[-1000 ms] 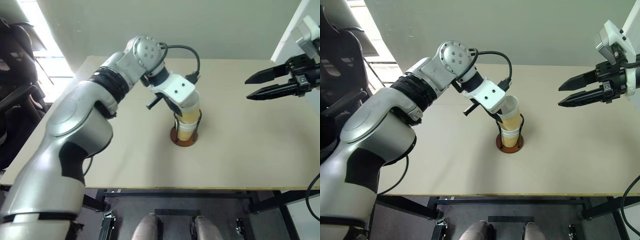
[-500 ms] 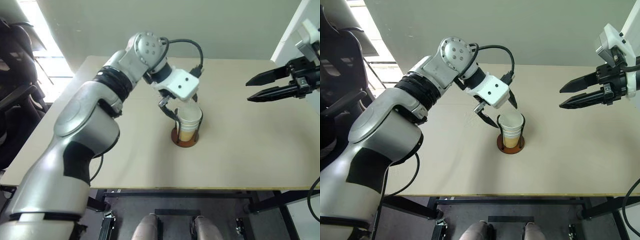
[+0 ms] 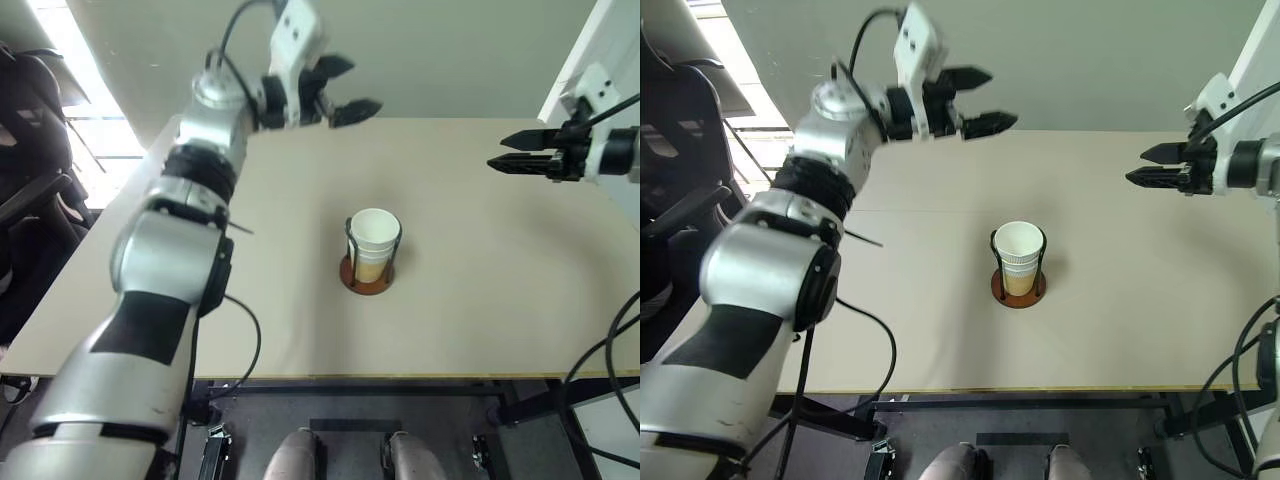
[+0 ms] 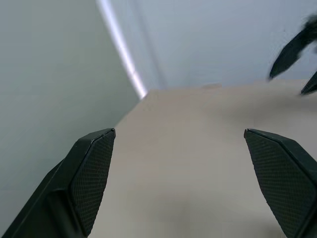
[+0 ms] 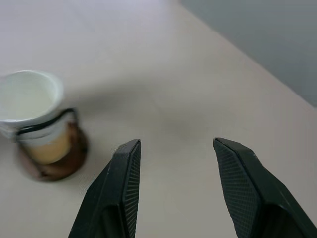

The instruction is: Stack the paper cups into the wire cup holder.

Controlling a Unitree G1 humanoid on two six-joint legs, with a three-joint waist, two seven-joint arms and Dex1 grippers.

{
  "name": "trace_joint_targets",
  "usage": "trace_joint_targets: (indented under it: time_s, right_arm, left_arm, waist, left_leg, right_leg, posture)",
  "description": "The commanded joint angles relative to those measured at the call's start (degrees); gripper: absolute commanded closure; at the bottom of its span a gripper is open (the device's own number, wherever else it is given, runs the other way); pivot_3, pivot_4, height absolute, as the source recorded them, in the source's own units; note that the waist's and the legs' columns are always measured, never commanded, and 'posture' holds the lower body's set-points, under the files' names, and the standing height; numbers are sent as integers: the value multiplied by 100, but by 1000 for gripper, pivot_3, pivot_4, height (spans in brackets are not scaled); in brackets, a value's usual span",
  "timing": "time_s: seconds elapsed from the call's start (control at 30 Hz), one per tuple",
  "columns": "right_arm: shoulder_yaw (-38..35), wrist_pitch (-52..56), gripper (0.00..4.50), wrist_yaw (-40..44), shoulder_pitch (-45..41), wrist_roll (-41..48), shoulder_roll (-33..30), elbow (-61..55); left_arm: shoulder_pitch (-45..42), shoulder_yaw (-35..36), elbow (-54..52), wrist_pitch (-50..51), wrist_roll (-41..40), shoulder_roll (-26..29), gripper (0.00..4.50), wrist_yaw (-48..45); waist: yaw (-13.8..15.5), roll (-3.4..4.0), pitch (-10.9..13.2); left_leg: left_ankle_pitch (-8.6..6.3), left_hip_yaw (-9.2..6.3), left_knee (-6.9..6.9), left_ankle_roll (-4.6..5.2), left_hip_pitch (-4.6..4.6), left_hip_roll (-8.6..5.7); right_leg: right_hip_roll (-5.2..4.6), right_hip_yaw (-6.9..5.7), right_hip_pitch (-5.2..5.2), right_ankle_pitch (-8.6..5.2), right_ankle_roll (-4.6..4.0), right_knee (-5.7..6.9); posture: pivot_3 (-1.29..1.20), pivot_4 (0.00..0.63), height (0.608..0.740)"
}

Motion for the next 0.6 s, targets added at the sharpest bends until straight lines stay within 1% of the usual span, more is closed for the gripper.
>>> trace_joint_targets:
  time_s: [0.03, 0.13, 0.23, 0.3, 0.4, 0.6]
  right_arm:
    - [-415, -697, 2167, -750, 161, -95, 358, 436]
    - [-615, -1017, 2167, -1119, 322, -68, 708, 676]
    - [-856, -1299, 2167, -1386, 549, 89, 1179, 880]
    - [-888, -1511, 2167, -1442, 670, 28, 1313, 941]
    - [-880, -2003, 2167, -1745, 790, -149, 1523, 1212]
    - [-908, -2573, 2167, -2634, 674, -431, 1785, 2023]
  left_arm:
    - [253, 362, -89, 49, 219, 4, 46, 692]
    - [486, 521, -63, 227, 393, 21, 46, 837]
    - [752, 685, -80, 244, 473, 83, 46, 549]
    - [895, 709, -117, 204, 580, 100, 46, 329]
    - [1130, 785, -108, 116, 729, 124, 46, 503]
    - [1491, 1069, -120, -2, 790, 136, 46, 993]
  waist:
    - [2, -1, 1]
    - [6, 0, 2]
    - [13, 1, 2]
    - [19, 1, 2]
    - [32, 1, 2]
    - [34, 1, 2]
  left_leg:
    - [5, -7, 5, -7, -7, 9]
    - [12, -7, 6, -19, -13, 14]
    - [22, -5, 0, -36, -16, 11]
    - [21, -2, -3, -35, -14, 8]
    - [15, -8, -1, -28, -14, 7]
    - [10, -11, -2, -20, -13, 10]
  right_leg:
    - [-4, 1, -3, 8, 4, 1]
    - [3, -1, -10, 23, -1, -1]
    - [4, -1, -14, 24, -2, -3]
    - [6, -3, -14, 25, -4, -3]
    - [4, -5, -11, 26, -5, -4]
    - [4, -7, -11, 45, -19, -4]
  posture:
    - [0, 150, 740]
    - [0, 150, 740]
    - [0, 150, 740]
    - [0, 150, 740]
    - [0, 150, 740]
    - [0, 150, 740]
